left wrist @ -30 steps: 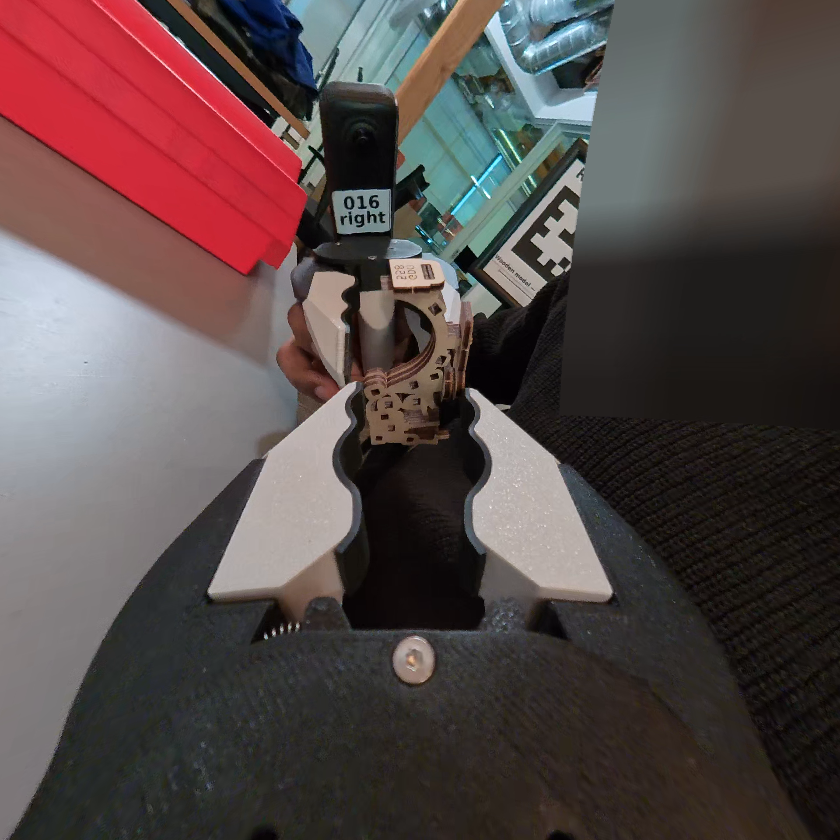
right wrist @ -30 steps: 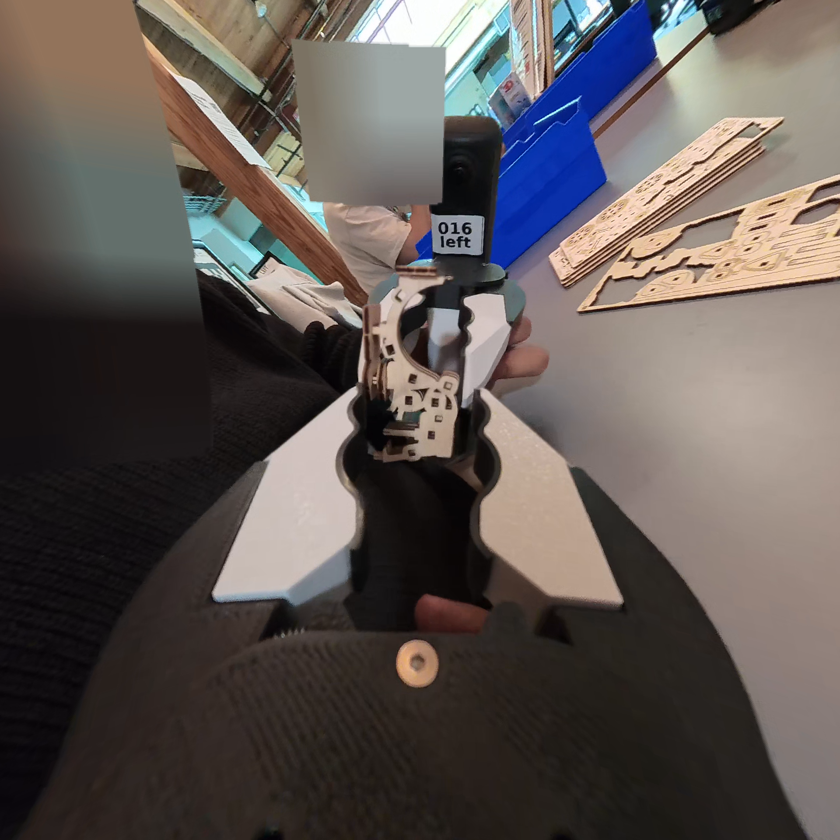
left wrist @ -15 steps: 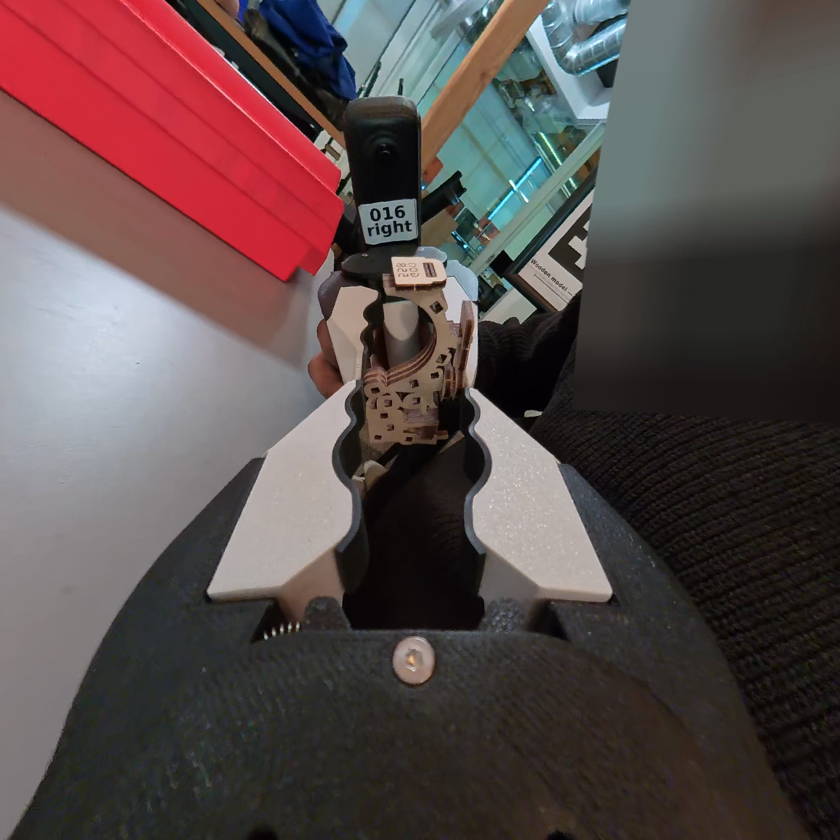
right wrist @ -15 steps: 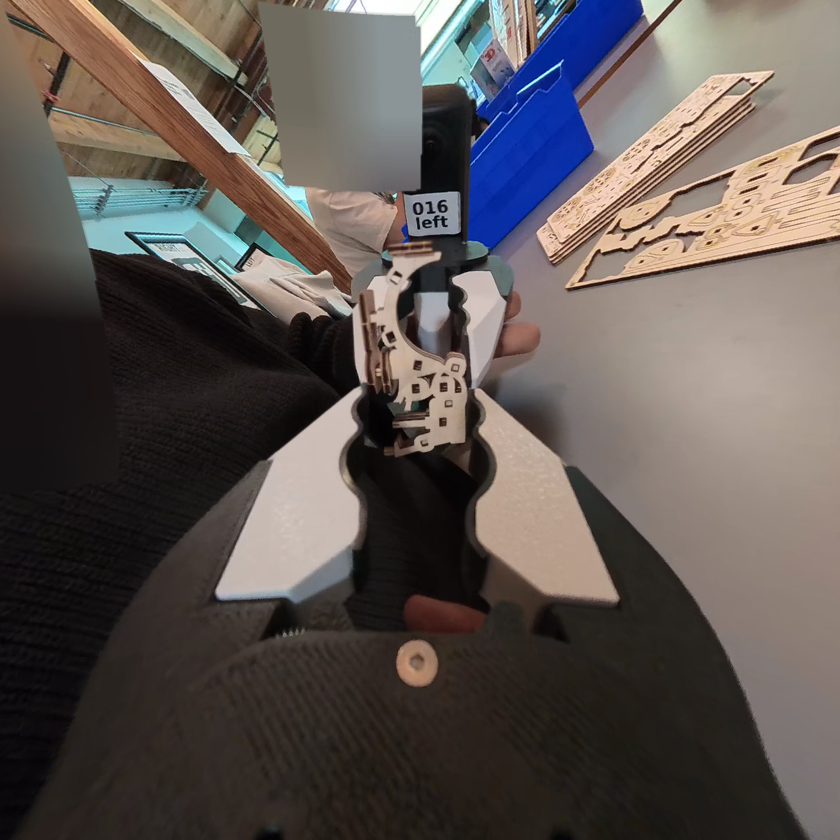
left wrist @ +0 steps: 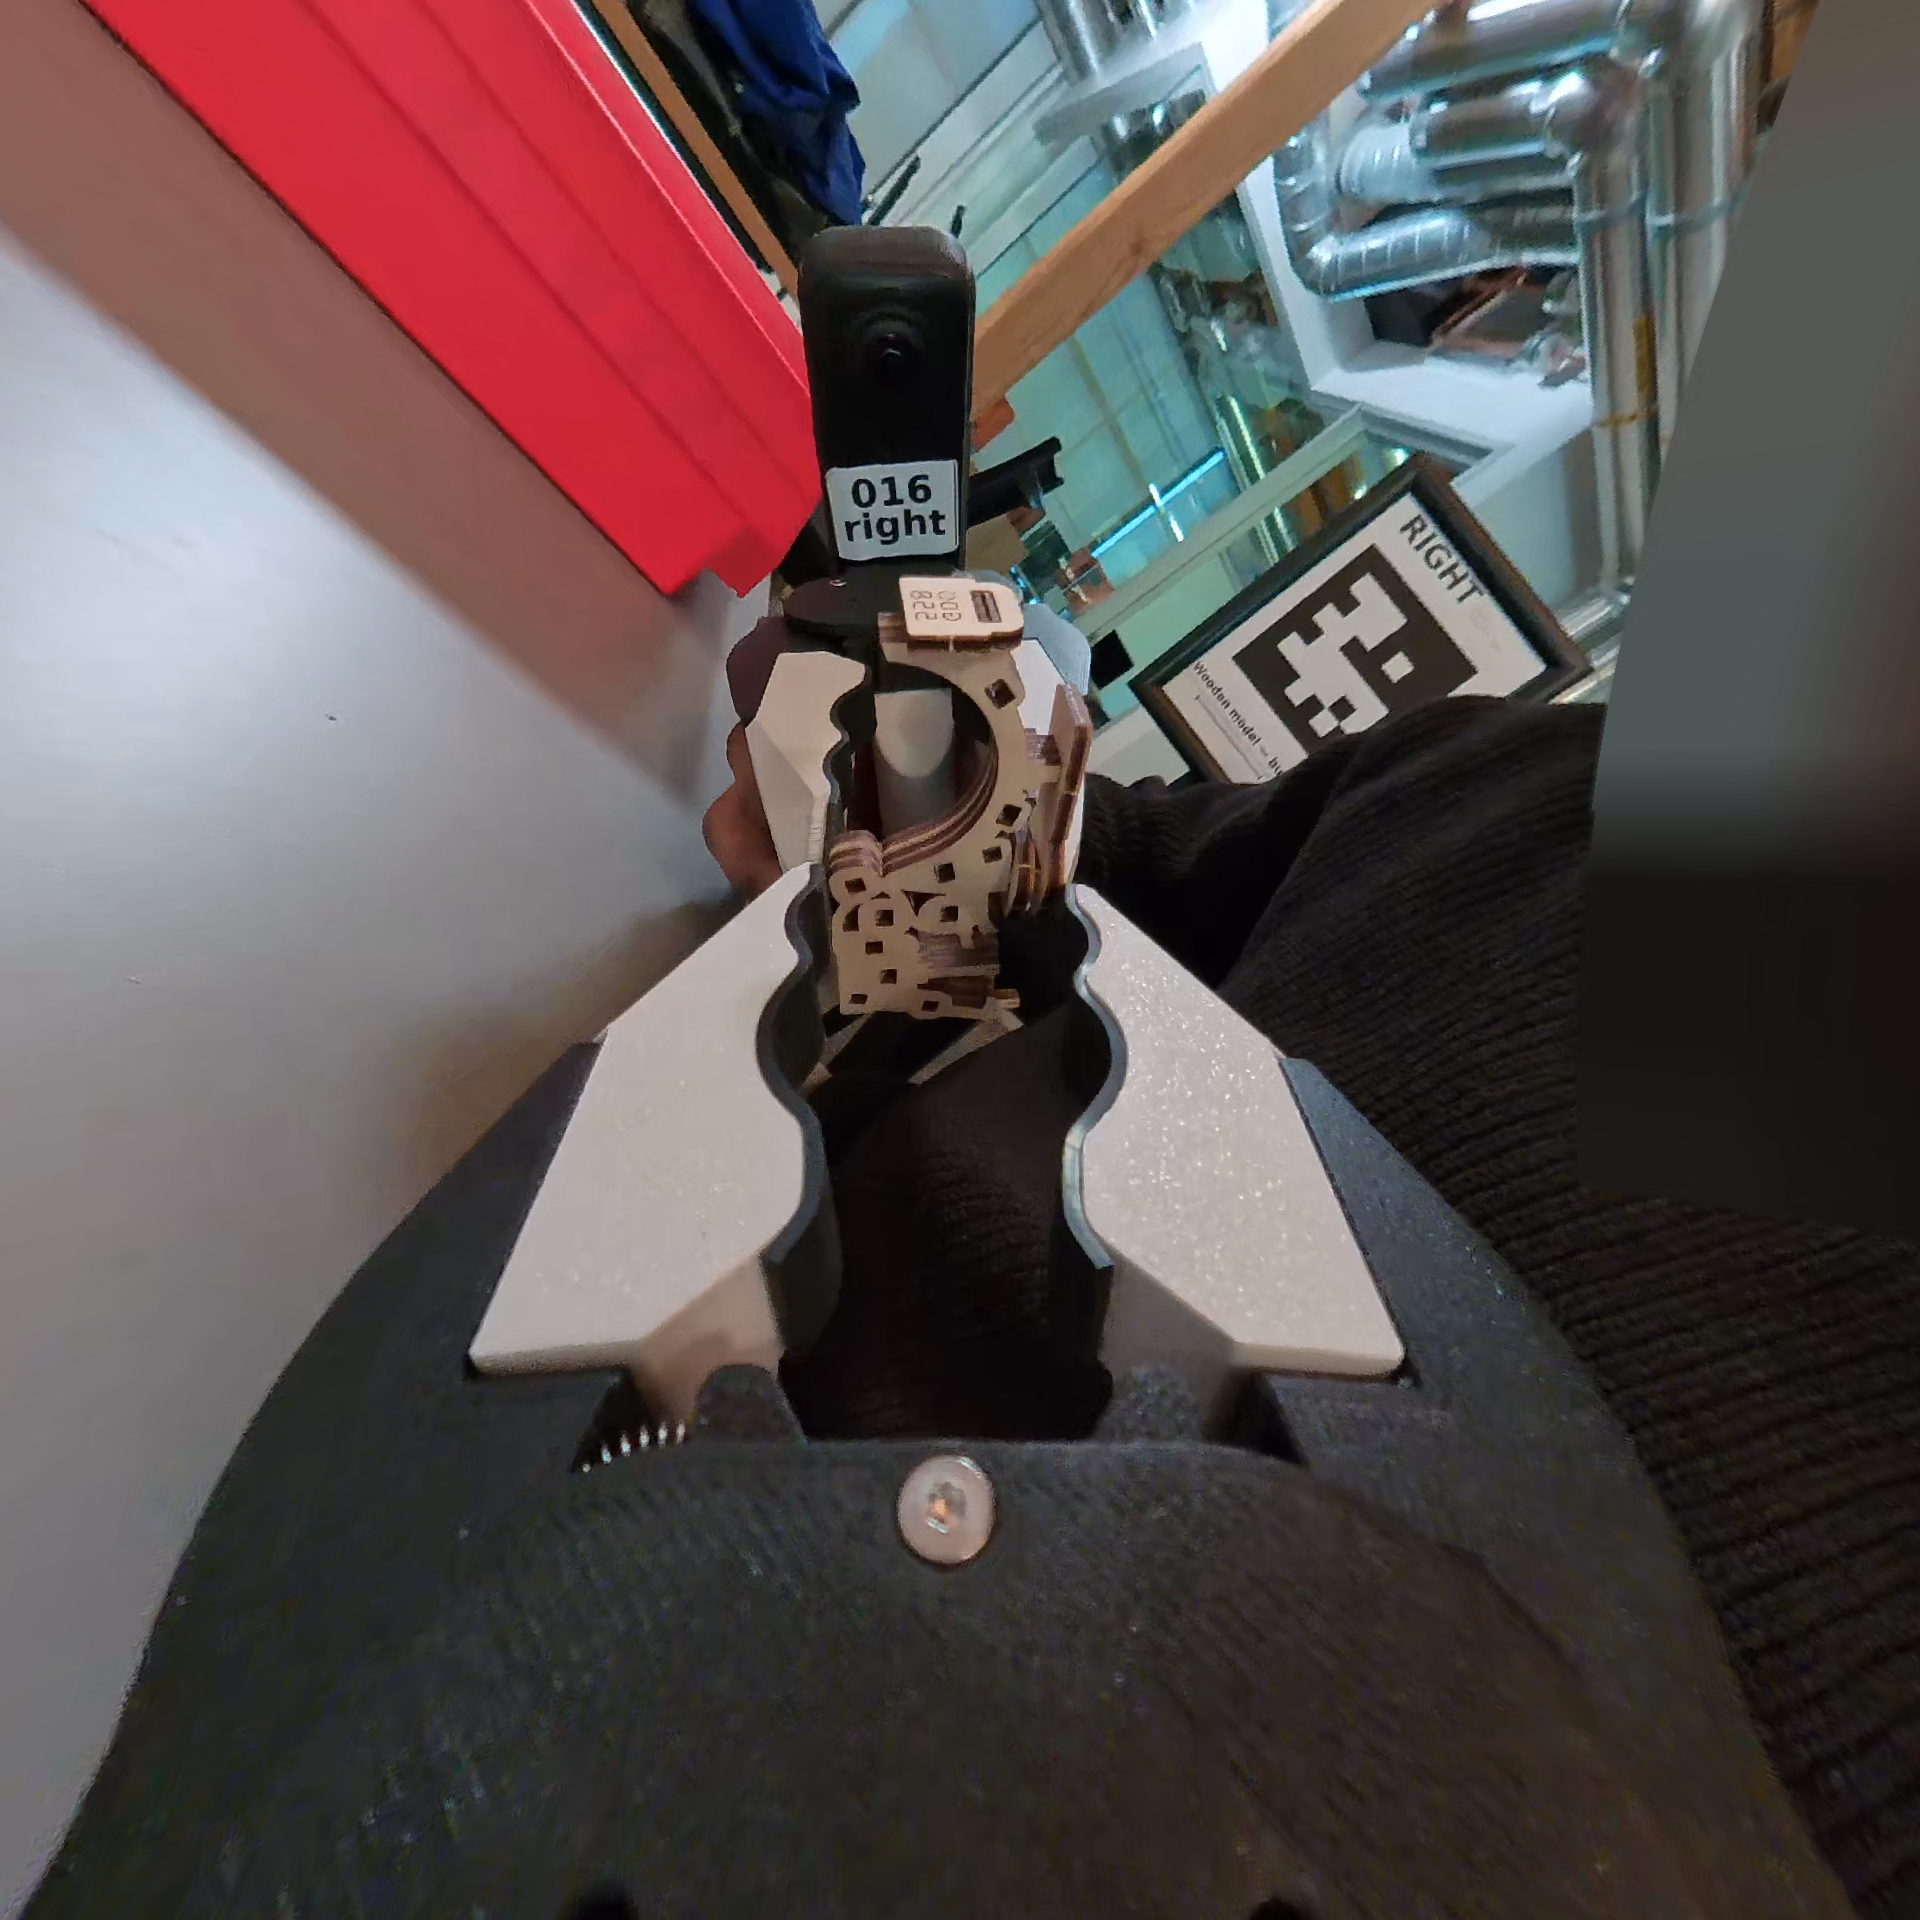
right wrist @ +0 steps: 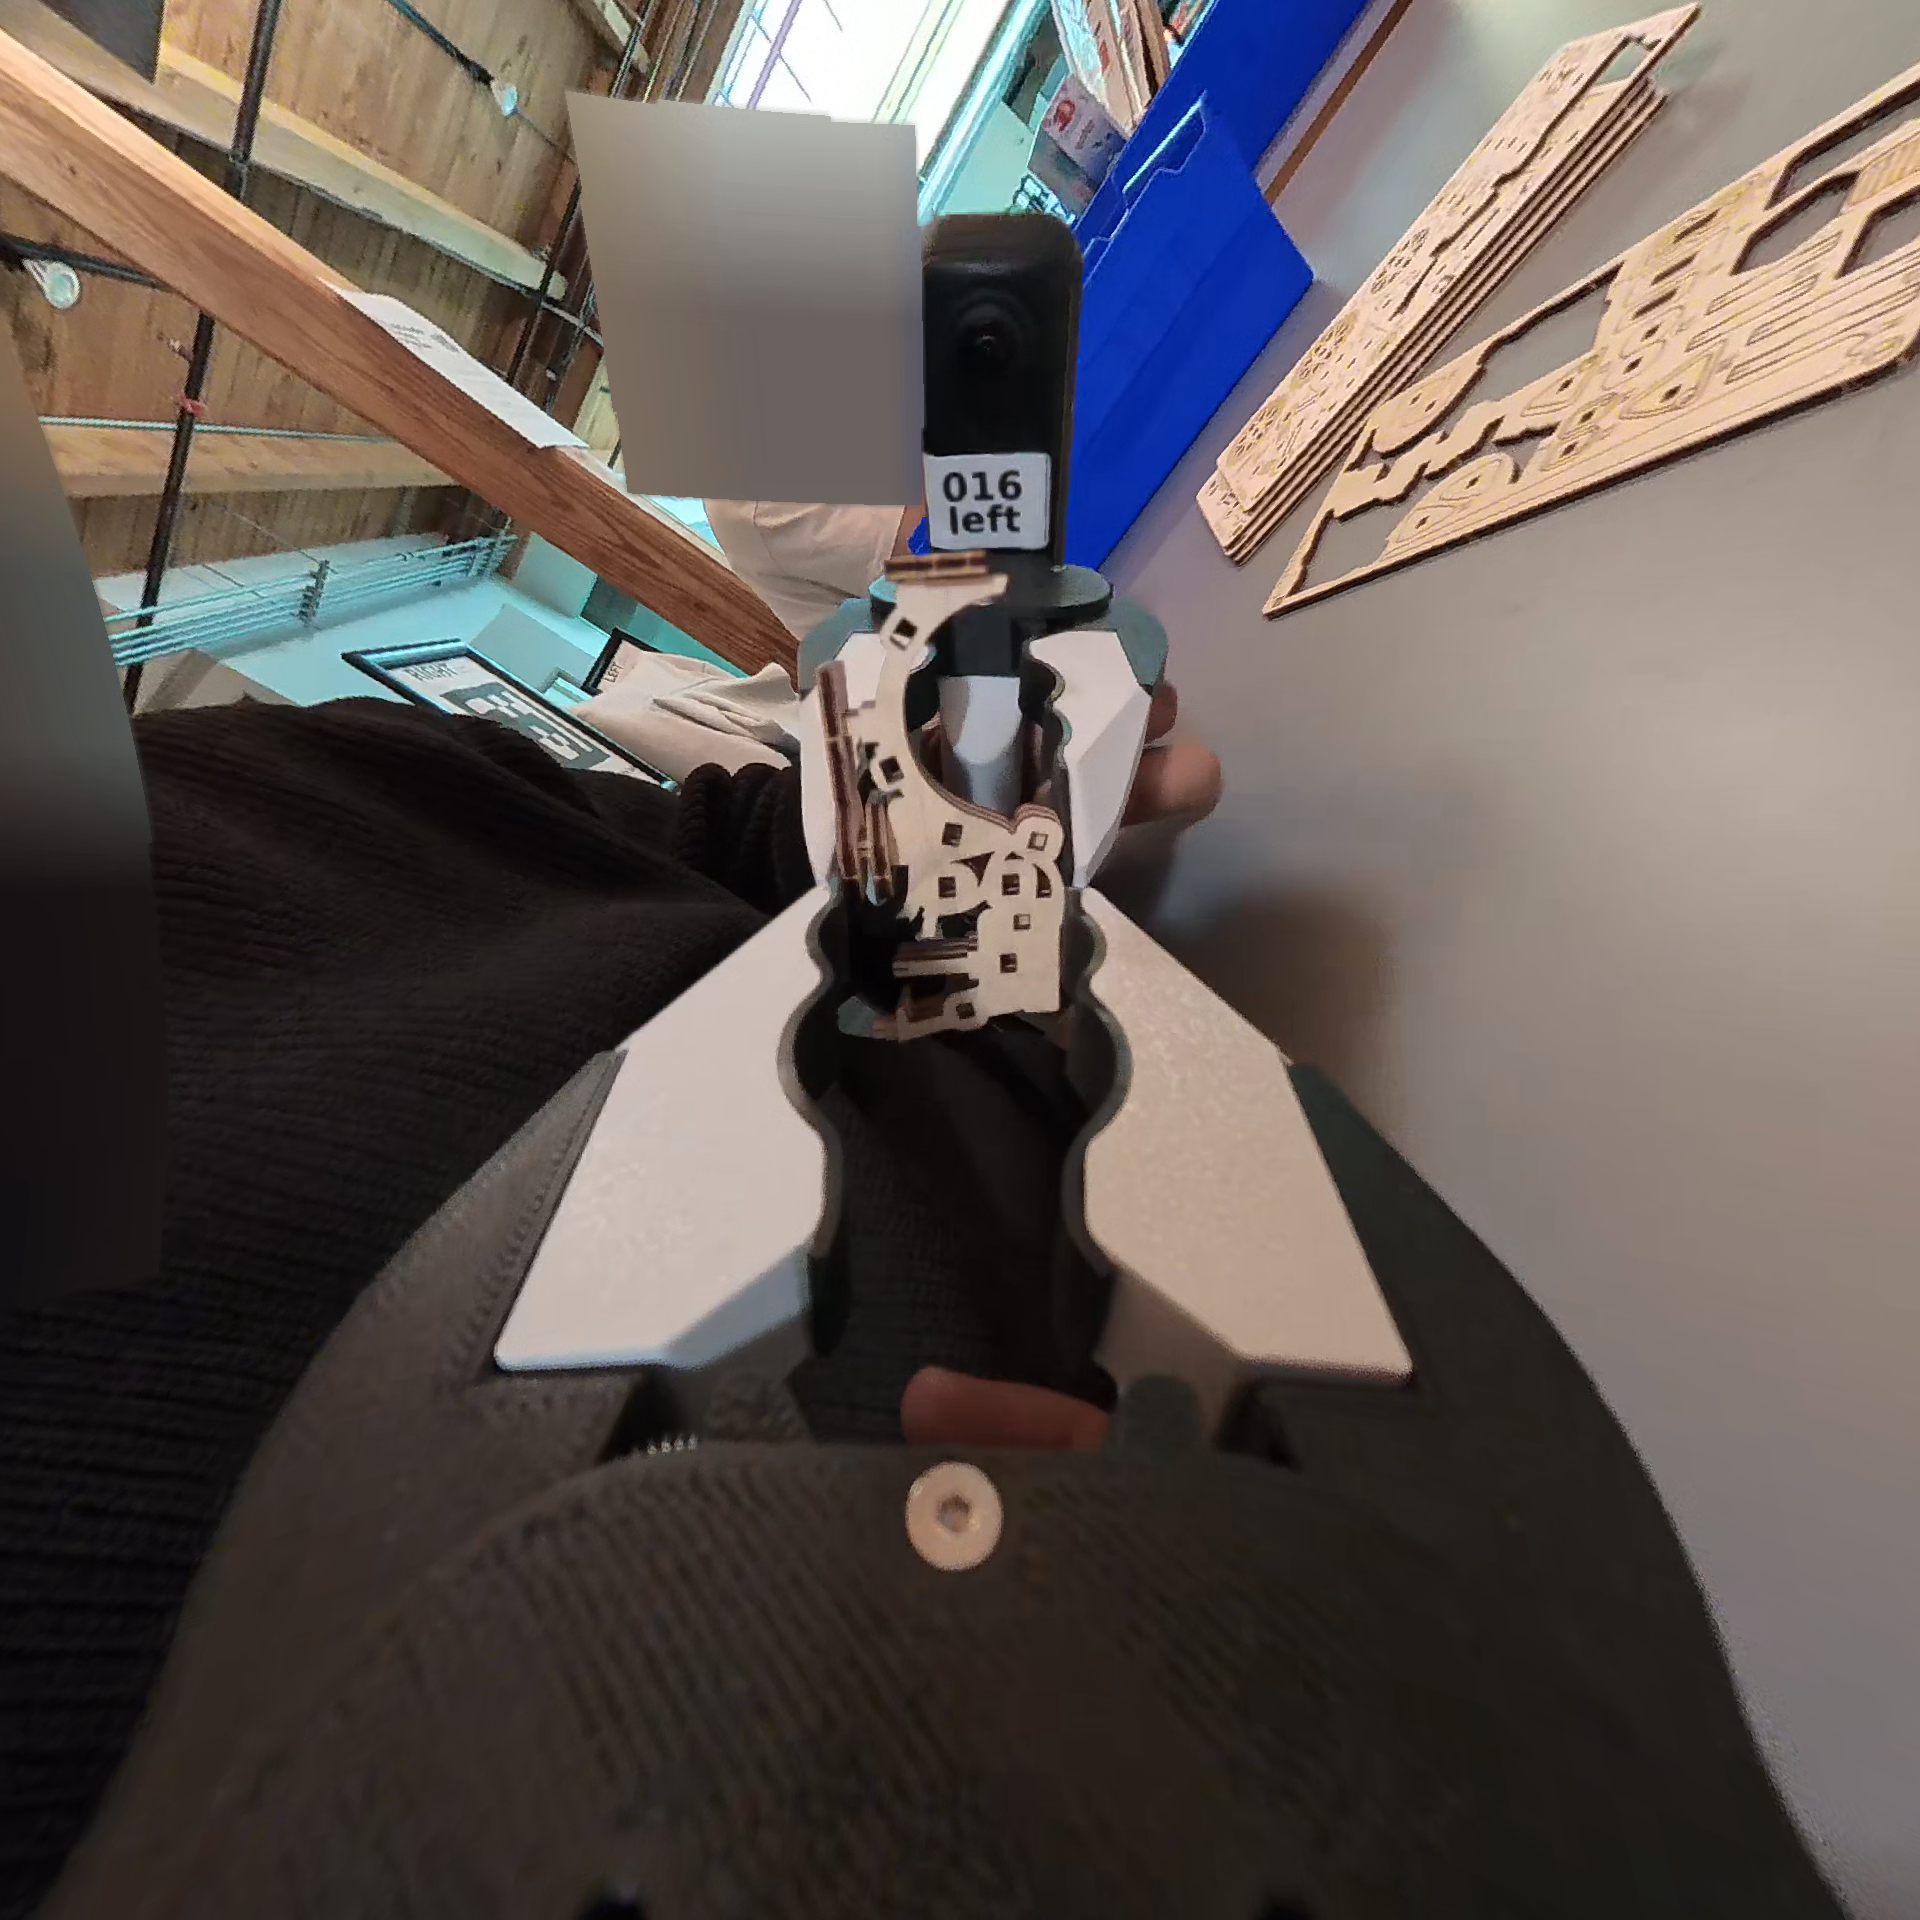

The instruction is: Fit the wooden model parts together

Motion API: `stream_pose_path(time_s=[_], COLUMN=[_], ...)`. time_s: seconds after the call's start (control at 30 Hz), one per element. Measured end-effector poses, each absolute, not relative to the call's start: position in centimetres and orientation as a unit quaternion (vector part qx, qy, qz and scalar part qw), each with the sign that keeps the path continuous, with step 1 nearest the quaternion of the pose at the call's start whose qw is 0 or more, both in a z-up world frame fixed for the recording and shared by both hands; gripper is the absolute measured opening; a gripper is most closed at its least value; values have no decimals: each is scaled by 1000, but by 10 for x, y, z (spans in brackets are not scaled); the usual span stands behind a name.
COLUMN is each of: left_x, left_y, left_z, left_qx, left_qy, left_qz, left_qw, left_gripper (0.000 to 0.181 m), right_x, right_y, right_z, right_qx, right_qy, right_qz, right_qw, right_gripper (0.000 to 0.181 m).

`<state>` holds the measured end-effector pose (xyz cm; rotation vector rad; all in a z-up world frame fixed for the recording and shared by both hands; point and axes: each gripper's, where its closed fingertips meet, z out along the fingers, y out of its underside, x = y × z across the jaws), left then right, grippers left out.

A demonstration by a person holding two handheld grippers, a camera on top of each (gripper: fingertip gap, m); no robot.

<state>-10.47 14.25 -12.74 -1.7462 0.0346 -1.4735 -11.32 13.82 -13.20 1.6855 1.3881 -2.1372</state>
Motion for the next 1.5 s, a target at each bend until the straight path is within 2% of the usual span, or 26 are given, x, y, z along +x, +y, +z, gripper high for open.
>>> stream_pose_path(time_s=[0.83, 1.5], left_x=[-114, -115], left_y=[150, 148], left_z=[-131, -136], left_qx=[-679, -689], left_qy=[-55, -56], left_qz=[-612, -604], left_qw=[401, 397], left_gripper=[38, 38], right_x=[-119, -117], right_y=[150, 148], right_z=[-131, -131], right_qx=[568, 559], right_qy=[420, 427], right_qz=[-707, -710], right_qw=[36, 39], right_gripper=[40, 25])
